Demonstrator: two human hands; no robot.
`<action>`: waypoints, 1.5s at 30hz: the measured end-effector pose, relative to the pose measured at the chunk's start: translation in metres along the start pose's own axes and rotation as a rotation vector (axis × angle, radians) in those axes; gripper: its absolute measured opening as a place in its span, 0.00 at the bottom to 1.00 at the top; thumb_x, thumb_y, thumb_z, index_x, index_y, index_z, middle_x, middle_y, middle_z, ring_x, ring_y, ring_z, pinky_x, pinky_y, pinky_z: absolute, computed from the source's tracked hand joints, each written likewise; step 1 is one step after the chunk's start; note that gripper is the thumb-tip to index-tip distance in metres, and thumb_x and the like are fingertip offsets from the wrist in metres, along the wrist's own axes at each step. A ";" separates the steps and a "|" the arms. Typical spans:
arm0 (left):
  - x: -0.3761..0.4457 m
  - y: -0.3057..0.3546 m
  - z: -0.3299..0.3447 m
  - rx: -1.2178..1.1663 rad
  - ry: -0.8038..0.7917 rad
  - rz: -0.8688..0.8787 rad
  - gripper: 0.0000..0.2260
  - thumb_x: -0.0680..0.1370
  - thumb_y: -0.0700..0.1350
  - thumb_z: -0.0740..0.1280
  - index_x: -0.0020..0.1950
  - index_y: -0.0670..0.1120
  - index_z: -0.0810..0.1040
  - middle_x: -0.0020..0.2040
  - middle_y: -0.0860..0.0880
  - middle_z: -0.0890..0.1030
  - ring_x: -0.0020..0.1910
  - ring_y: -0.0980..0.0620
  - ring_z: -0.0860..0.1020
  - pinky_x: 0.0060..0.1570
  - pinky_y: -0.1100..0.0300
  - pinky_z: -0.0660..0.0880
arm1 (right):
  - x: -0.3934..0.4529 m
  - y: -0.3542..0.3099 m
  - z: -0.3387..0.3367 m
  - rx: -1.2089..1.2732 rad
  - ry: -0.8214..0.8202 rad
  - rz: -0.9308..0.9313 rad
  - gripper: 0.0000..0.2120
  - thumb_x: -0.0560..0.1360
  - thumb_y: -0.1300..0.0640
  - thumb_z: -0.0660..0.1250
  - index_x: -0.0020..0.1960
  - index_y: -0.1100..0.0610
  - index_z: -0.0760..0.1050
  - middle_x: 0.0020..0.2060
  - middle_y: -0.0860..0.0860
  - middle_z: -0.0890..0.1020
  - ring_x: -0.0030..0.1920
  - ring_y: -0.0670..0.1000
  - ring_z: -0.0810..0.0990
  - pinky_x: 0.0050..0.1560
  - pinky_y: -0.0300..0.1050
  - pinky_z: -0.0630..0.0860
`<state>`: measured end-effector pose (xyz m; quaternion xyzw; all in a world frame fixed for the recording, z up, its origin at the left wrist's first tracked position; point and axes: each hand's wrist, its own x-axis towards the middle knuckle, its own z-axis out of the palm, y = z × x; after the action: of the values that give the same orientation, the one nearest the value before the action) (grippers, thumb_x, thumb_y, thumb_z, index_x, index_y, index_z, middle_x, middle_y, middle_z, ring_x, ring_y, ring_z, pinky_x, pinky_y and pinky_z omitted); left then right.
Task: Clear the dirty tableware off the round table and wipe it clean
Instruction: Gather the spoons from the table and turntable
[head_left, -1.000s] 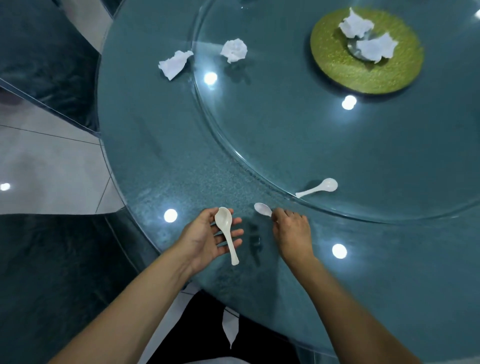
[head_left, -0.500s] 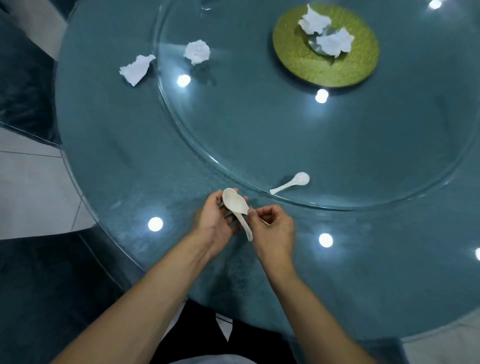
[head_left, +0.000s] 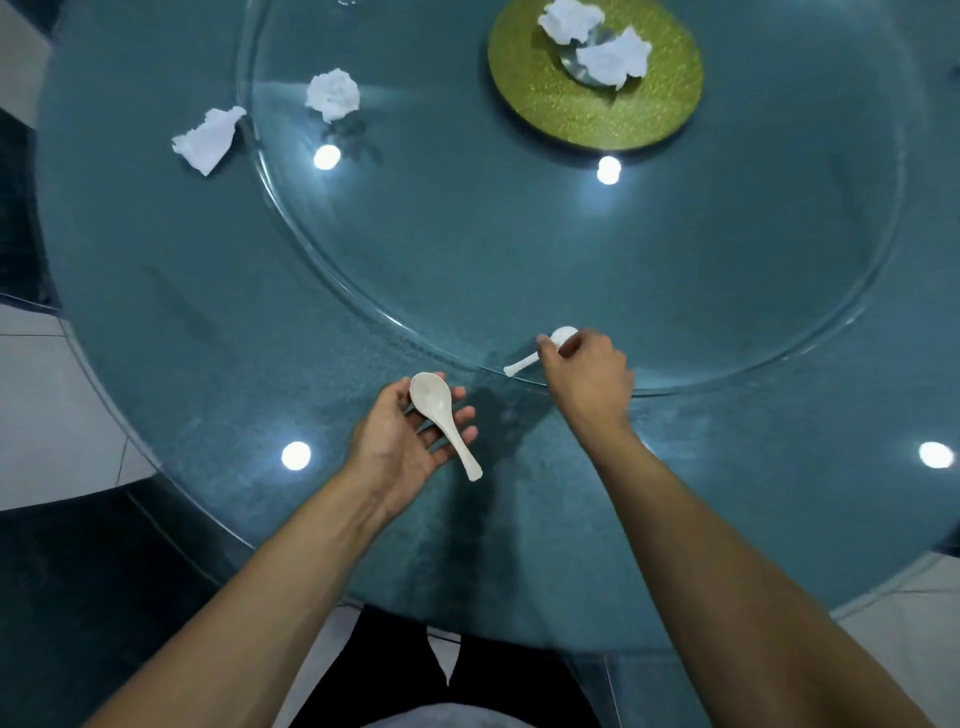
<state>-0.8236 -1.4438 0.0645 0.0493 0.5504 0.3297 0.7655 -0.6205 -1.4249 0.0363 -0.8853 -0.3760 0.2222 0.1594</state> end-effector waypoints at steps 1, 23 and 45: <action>-0.002 0.001 -0.002 0.002 0.003 0.001 0.15 0.83 0.47 0.57 0.59 0.42 0.79 0.54 0.39 0.83 0.47 0.40 0.82 0.54 0.43 0.80 | 0.008 -0.004 0.001 -0.095 -0.017 0.015 0.22 0.74 0.36 0.64 0.48 0.55 0.79 0.45 0.55 0.84 0.51 0.61 0.81 0.55 0.53 0.75; -0.020 -0.016 -0.020 0.161 -0.112 -0.095 0.17 0.84 0.50 0.56 0.62 0.43 0.78 0.56 0.39 0.82 0.47 0.41 0.82 0.57 0.42 0.77 | -0.125 0.027 -0.007 0.263 -0.114 -0.061 0.08 0.78 0.53 0.68 0.43 0.53 0.83 0.35 0.45 0.84 0.36 0.43 0.81 0.41 0.43 0.77; -0.174 -0.200 -0.001 0.569 -0.464 -0.307 0.16 0.84 0.51 0.57 0.62 0.41 0.76 0.58 0.36 0.81 0.46 0.40 0.82 0.46 0.44 0.82 | -0.364 0.192 -0.088 0.195 0.394 0.098 0.07 0.77 0.52 0.67 0.54 0.50 0.80 0.47 0.46 0.80 0.48 0.48 0.78 0.53 0.50 0.76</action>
<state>-0.7649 -1.6964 0.1177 0.2496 0.4331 0.0261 0.8657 -0.6855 -1.8312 0.1246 -0.9093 -0.2707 0.0878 0.3035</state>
